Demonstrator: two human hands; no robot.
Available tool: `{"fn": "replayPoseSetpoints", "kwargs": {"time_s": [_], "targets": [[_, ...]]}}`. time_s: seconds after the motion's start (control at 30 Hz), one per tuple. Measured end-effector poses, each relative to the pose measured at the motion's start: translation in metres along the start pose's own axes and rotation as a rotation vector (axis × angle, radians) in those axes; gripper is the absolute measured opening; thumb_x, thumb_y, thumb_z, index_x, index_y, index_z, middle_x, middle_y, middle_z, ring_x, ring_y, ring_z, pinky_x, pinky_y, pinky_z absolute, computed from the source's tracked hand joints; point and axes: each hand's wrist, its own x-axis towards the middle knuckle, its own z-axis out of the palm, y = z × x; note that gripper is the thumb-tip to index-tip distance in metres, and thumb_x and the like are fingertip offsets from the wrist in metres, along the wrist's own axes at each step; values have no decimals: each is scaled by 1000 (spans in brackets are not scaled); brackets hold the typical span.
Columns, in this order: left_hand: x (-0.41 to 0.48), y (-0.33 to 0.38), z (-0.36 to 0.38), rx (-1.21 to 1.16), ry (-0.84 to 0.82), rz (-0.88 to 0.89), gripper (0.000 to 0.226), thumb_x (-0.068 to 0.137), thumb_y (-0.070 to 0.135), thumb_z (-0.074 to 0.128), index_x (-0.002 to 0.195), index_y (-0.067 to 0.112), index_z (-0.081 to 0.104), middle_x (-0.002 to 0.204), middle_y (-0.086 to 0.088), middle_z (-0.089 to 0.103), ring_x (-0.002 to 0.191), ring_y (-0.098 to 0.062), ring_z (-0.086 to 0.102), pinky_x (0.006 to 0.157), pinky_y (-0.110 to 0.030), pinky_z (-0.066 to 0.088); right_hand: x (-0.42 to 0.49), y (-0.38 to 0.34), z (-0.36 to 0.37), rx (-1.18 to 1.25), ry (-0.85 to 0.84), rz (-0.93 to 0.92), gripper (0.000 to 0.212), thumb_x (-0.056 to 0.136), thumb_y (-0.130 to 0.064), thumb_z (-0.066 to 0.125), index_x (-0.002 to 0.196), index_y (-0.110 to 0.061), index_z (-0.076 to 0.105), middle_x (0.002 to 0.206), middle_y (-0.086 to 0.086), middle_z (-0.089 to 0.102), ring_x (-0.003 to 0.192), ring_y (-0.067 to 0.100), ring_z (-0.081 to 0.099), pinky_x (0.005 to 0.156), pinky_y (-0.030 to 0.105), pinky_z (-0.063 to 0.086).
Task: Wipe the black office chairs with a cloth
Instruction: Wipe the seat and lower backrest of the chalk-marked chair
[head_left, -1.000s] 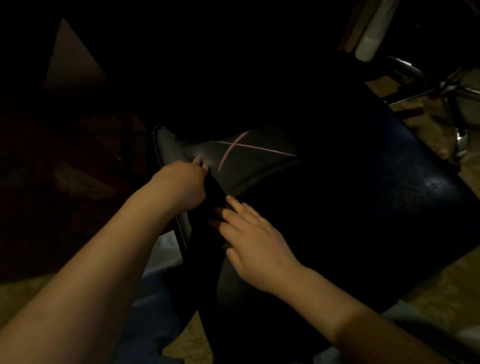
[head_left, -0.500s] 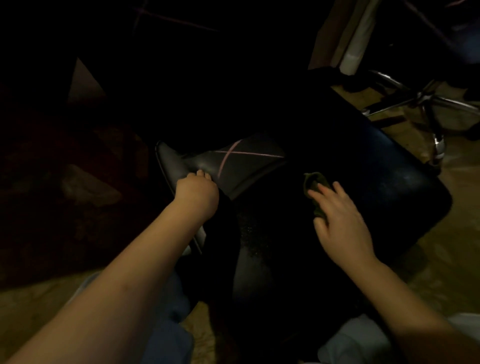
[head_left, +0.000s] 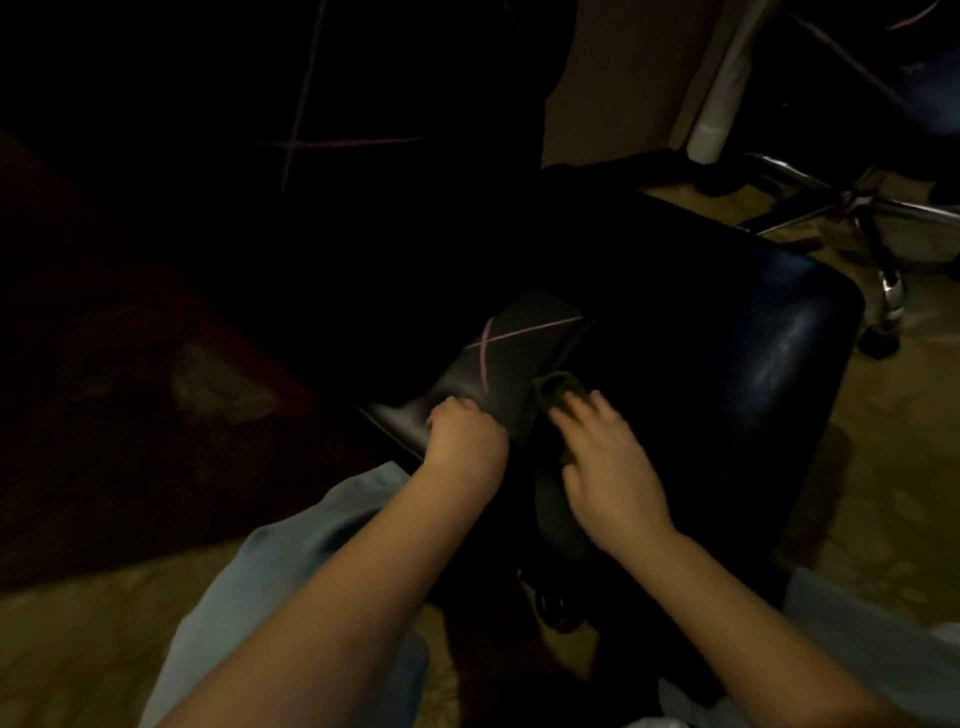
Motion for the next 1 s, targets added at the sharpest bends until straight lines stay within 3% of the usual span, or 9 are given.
{"fn": "replayPoseSetpoints", "kwargs": {"time_s": [0.17, 0.27, 0.33, 0.4, 0.53, 0.67, 0.8, 0.9, 1.0], "targets": [[-15, 3, 6, -160, 200, 62, 23, 94, 14, 42, 108, 6, 57, 111, -12, 60, 106, -28, 52, 73, -32, 38, -16, 15, -9, -21, -48, -90, 64, 85, -11, 61, 146, -21, 40, 155, -3, 31, 147, 19, 17, 116, 28, 1], [-20, 4, 16, -341, 336, 83, 21, 93, 20, 42, 95, 11, 61, 94, -8, 65, 93, -26, 57, 68, -31, 39, -19, 50, -22, 2, 33, 61, 63, 80, -6, 65, 140, -17, 48, 150, 5, 41, 144, 26, 27, 119, 40, 18], [-22, 0, 22, -507, 420, 73, 25, 94, 25, 44, 98, 13, 65, 88, -6, 66, 90, -24, 59, 64, -29, 40, -22, 69, -29, 11, 117, 201, 60, 81, -2, 64, 138, -12, 50, 148, 11, 43, 142, 31, 29, 116, 49, 26], [-22, -6, 26, -657, 486, 73, 27, 95, 27, 46, 111, 18, 66, 96, -4, 66, 96, -20, 59, 74, -30, 45, -21, 83, -34, 1, 201, 305, 57, 82, 0, 61, 138, -6, 50, 146, 16, 44, 141, 35, 30, 115, 52, 28], [-18, -21, 35, -846, 503, 29, 31, 95, 18, 51, 125, 13, 60, 123, -4, 59, 117, -21, 51, 97, -28, 38, -10, 92, -36, 19, 298, 483, 52, 88, -3, 52, 140, -4, 46, 149, 18, 39, 142, 35, 25, 114, 50, 28], [-17, -37, 52, -828, 374, -87, 47, 97, 18, 47, 143, 9, 40, 153, -9, 32, 140, -25, 27, 114, -33, 21, 3, 76, -28, 34, 341, 588, 52, 89, -6, 51, 140, -3, 45, 150, 18, 37, 143, 35, 23, 116, 50, 25], [-17, -40, 62, -811, 279, -146, 55, 99, 16, 42, 151, 11, 24, 160, -9, 14, 146, -26, 15, 117, -32, 13, 19, 33, -10, -79, 266, 502, 54, 87, -10, 54, 140, -4, 44, 149, 18, 37, 143, 36, 24, 116, 49, 25], [-14, -43, 63, -885, 288, -140, 59, 95, 4, 43, 150, 11, 24, 155, -13, 26, 141, -29, 27, 115, -33, 22, 31, -18, 15, -54, 184, 272, 55, 83, -11, 55, 136, -1, 49, 145, 20, 43, 140, 39, 31, 115, 49, 29], [-10, -47, 61, -994, 281, -216, 60, 96, 1, 39, 152, 17, 22, 143, -20, 43, 128, -35, 43, 105, -37, 34, 37, -76, 47, 72, 73, 44, 52, 88, -23, 36, 130, -4, 58, 141, 17, 50, 134, 36, 43, 110, 42, 36]]}}
